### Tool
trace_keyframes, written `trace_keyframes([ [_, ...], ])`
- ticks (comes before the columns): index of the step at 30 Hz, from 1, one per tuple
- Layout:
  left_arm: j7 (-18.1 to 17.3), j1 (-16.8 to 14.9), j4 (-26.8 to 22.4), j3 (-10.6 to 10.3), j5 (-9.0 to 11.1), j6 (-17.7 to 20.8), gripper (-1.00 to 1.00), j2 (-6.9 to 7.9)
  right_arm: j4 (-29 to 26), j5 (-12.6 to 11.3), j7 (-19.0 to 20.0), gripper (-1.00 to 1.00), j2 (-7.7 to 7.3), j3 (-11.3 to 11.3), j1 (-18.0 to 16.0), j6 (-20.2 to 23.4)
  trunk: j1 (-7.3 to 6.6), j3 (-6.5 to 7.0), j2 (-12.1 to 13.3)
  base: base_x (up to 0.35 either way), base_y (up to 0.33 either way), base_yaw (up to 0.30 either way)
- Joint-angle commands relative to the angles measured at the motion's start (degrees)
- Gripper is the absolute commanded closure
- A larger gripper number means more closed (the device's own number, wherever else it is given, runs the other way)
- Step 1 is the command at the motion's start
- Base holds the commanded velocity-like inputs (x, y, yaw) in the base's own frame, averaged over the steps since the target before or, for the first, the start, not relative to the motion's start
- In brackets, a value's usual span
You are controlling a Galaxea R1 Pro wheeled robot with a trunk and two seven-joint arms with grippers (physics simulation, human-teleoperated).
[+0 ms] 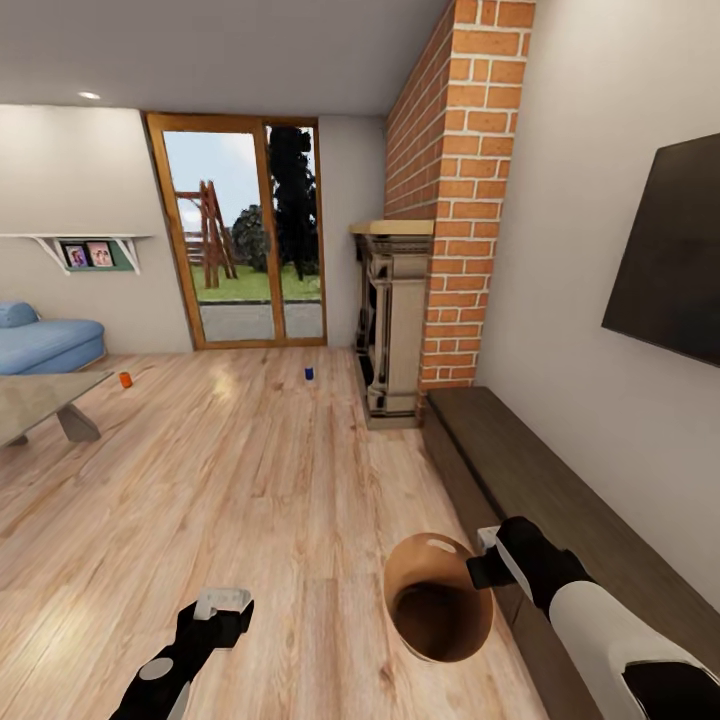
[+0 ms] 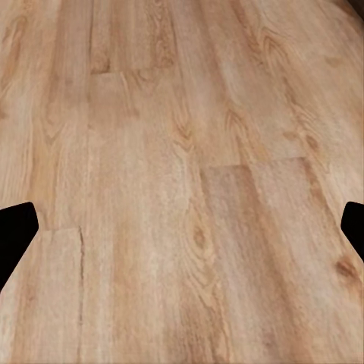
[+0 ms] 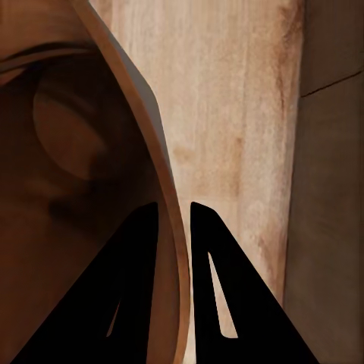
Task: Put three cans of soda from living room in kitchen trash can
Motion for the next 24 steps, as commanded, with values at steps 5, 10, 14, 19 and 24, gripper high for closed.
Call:
trace_keyframes([
  [5, 0.0, 0.0, 0.9, 0.0, 0.1, -0.4, -1.0, 0.0, 0.0, -1.0, 0.2, 1.0, -0.02, -0.1, 0.0, 0.1, 0.0, 0.01, 0.0, 0.124, 0.0, 0.0],
  [10, 0.2, 0.0, 1.1, 0.0, 0.2, -0.2, -1.0, 0.0, 0.0, -1.0, 0.2, 1.0, -0.05, -0.1, 0.0, 0.1, 0.0, 0.01, 0.0, 0.023, 0.0, 0.0],
  [14, 0.2, 0.0, 1.4, 0.1, 0.1, 0.1, -1.0, 0.0, -0.1, -1.0, 0.4, 1.0, -0.1, -0.3, 0.0, 0.2, 0.88, -0.71, -1.6, 0.005, 0.0, 0.0],
  [19, 0.1, 0.0, 3.7, 0.1, 0.0, 0.2, -1.0, -0.11, -0.2, -1.0, 0.5, 1.0, -0.15, -0.4, -0.1, 0.4, 1.97, -1.61, -3.6, 0.001, 0.0, 0.0],
  [24, 0.2, -0.1, 6.2, 0.1, 0.0, 0.2, -1.0, -0.59, -0.5, -1.0, 0.6, 1.0, -0.3, -0.5, -0.7, 3.1, 3.07, -2.51, -5.6, 0.0, 0.0, 0.0],
])
